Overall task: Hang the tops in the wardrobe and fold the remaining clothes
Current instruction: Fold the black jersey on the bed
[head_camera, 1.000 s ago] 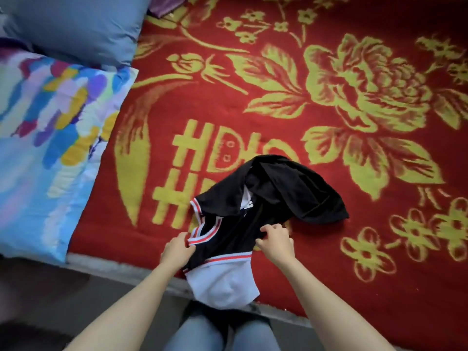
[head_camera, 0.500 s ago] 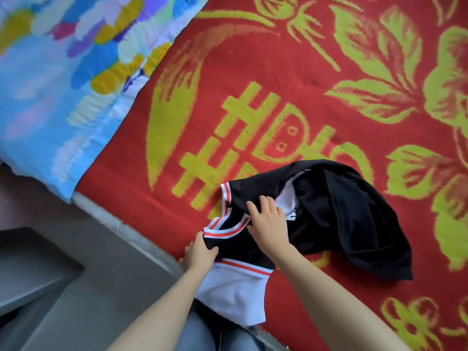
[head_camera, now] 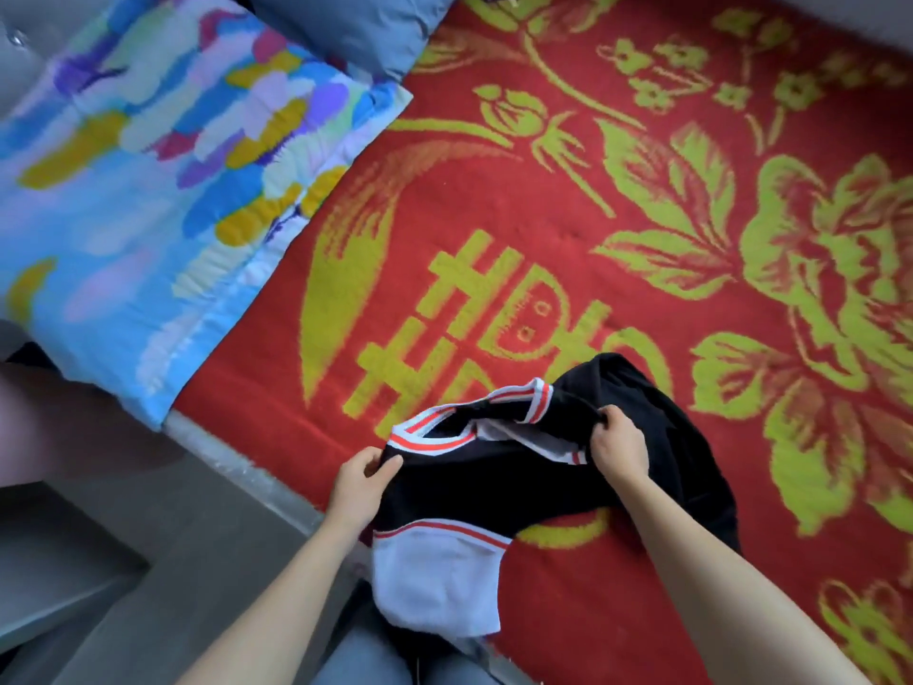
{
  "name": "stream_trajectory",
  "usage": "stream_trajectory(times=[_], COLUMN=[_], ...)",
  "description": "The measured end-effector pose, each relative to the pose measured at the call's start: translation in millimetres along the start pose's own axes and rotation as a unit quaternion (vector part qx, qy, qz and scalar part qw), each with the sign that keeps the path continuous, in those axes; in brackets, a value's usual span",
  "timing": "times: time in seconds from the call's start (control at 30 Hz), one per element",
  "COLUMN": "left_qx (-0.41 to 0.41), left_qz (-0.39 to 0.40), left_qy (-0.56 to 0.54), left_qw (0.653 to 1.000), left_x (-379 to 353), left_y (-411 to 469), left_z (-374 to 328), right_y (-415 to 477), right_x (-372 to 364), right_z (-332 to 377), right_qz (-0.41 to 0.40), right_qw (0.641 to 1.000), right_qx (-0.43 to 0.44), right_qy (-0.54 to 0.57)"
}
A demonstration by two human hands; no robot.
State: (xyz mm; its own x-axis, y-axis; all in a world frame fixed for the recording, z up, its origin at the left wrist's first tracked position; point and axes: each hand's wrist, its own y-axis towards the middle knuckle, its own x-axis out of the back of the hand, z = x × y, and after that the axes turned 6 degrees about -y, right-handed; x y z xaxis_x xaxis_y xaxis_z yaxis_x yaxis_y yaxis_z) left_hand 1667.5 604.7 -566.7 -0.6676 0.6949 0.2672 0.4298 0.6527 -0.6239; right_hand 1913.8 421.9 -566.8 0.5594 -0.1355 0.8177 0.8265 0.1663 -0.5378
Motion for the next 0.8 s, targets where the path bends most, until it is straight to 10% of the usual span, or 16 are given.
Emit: stream_trajectory(times=[0.3,0.8], left_qx=[-0.22,-0.595], left_qz=[0.041,-0.02], left_qy=[-0.045,-0.053], left_qw=[0.973,0.802], left_x=[2,20], left_y=[-12,-123], left_z=[-159,-397], right_y=[-44,-172], right_x=[178,372], right_z=[-26,-38], right_qz=[-0.258,-0.506], right_qw=[0.939,0.795], right_qx=[-0.016,0.046], right_qy=[0.228,0.332])
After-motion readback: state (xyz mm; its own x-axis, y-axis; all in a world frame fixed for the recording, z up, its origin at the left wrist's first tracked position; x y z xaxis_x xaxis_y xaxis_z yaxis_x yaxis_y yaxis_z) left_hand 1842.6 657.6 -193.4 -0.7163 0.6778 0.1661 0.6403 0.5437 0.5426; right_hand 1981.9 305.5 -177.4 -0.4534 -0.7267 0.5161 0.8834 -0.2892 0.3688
